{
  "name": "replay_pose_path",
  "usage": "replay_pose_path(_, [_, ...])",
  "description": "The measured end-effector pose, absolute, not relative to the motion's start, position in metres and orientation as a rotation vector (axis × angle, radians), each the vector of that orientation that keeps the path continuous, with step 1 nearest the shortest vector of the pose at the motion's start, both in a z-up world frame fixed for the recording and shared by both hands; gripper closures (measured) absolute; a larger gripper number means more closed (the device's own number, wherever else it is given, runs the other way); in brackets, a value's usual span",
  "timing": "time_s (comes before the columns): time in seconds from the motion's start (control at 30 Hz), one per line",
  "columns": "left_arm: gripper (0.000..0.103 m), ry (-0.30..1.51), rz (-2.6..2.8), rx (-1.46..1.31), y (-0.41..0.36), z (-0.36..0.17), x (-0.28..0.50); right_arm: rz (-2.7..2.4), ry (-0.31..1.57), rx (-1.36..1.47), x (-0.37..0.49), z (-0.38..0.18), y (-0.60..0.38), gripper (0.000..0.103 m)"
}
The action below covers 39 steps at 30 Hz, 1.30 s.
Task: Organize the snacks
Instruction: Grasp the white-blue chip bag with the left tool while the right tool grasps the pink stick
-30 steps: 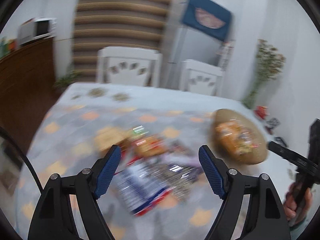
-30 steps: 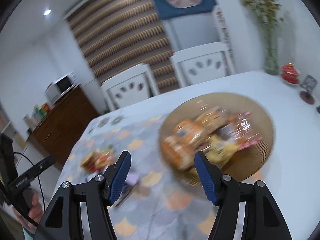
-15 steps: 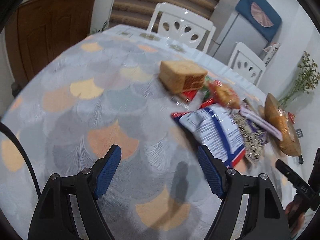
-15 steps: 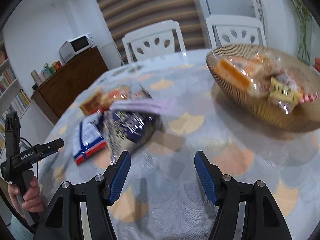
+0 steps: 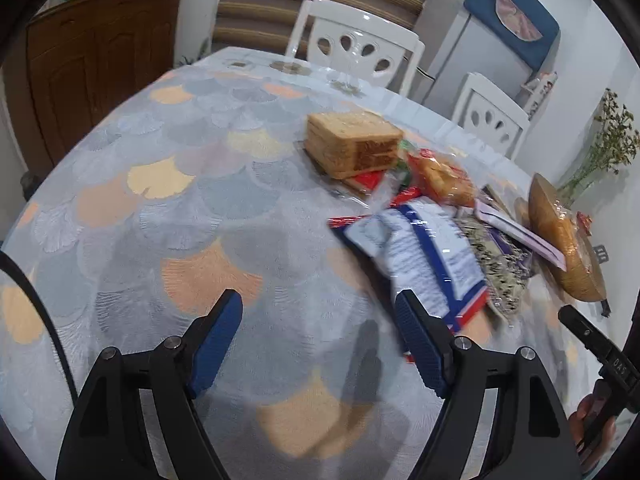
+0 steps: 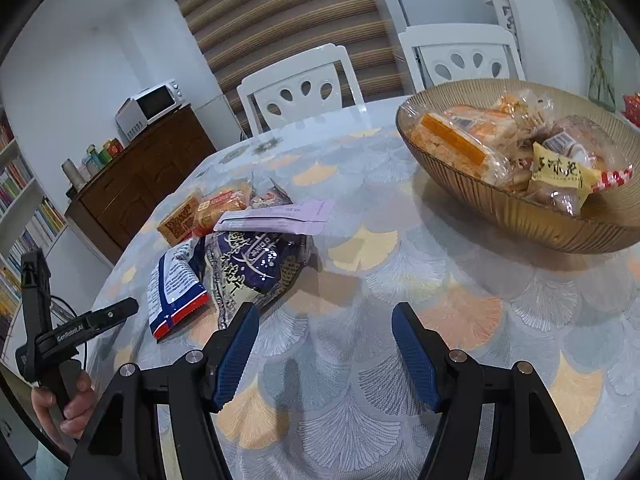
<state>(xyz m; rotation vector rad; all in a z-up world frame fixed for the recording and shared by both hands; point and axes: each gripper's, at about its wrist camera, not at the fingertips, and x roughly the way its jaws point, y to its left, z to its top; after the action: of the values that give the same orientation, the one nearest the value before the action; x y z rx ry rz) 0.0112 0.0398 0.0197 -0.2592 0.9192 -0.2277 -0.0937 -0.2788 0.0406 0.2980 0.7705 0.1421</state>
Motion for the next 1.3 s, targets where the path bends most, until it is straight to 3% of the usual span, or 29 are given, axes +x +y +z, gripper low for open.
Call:
replay_pose_path(0.3, [0.025,0.967,-0.269,-0.347,-0.008,0.032,0.042,0.226,0.719,0.064,-0.066,0.1,-0.245,0.036])
replay_pose_path(0.77, [0.018,0.965,-0.242,-0.273,-0.035,0.015,0.059,0.317,0.815,-0.151,-0.004,0.072,-0.201,0.046])
replay_pose_path(0.97, [0.014,0.955,-0.222,-0.228,-0.044,0.013,0.059,0.298,0.845,-0.162,-0.001,0.059,-0.205,0.058])
replay_pose_path(1.07, [0.014,0.954,-0.211,-0.199,-0.048,0.013,0.06,0.271,0.843,-0.17,-0.007,0.057,-0.208,0.07])
replay_pose_path(1.13, [0.019,0.955,-0.206,-0.182,-0.05,0.014,0.06,0.249,0.845,-0.177,-0.011,0.056,-0.209,0.083])
replay_pose_path(1.17, [0.029,0.951,-0.212,-0.177,-0.049,0.015,0.058,0.241,0.85,-0.172,-0.014,0.055,-0.211,0.084])
replay_pose_path(1.3, [0.042,0.946,-0.23,-0.182,-0.043,0.018,0.053,0.206,0.859,-0.114,-0.027,0.056,-0.22,0.091])
